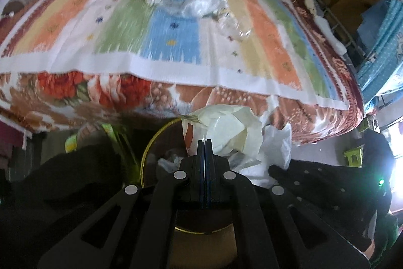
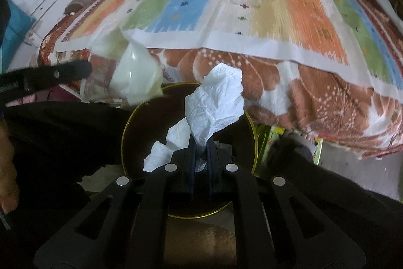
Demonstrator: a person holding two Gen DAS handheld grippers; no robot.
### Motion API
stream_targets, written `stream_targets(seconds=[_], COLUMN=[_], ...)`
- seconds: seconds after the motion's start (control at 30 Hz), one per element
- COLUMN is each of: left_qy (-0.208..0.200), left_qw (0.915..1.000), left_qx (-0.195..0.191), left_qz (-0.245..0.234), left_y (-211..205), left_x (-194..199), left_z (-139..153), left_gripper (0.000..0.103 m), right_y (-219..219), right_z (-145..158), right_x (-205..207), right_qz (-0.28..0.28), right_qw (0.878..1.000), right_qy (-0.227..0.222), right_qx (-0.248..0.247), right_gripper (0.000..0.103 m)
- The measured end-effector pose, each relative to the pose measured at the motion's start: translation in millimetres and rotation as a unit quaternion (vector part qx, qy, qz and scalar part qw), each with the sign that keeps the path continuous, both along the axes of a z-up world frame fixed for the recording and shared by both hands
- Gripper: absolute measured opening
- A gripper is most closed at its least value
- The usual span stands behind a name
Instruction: Collect trash
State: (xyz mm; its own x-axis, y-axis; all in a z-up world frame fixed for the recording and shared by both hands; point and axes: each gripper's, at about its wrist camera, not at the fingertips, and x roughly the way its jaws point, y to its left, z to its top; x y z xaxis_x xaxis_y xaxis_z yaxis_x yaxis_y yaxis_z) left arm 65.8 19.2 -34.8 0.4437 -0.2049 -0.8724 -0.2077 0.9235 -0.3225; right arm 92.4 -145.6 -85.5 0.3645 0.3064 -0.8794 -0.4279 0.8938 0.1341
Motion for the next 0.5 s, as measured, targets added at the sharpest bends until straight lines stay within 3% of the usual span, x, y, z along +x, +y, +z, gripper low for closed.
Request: stream_targets(seconds=[0.37, 0.5], left_qy=[0.076, 0.09], left_qw=[0.9971, 0.9958], left_qx=[-0.006, -0.012], left_qz=[0.006, 0.012], left_y=[-7, -6], left_x=[8, 10], left_z=[-38, -45], left_gripper=[0.0, 0.002], right_y=[5, 5], right_z=[-29, -33], right_x=[8, 11], right_qz=[-0.013, -0.019], right_qw=[0.999, 0.999], right_qy=[0.043, 0.046], right_qx=[-0.019, -0.023], right_gripper=[0.009, 0.02])
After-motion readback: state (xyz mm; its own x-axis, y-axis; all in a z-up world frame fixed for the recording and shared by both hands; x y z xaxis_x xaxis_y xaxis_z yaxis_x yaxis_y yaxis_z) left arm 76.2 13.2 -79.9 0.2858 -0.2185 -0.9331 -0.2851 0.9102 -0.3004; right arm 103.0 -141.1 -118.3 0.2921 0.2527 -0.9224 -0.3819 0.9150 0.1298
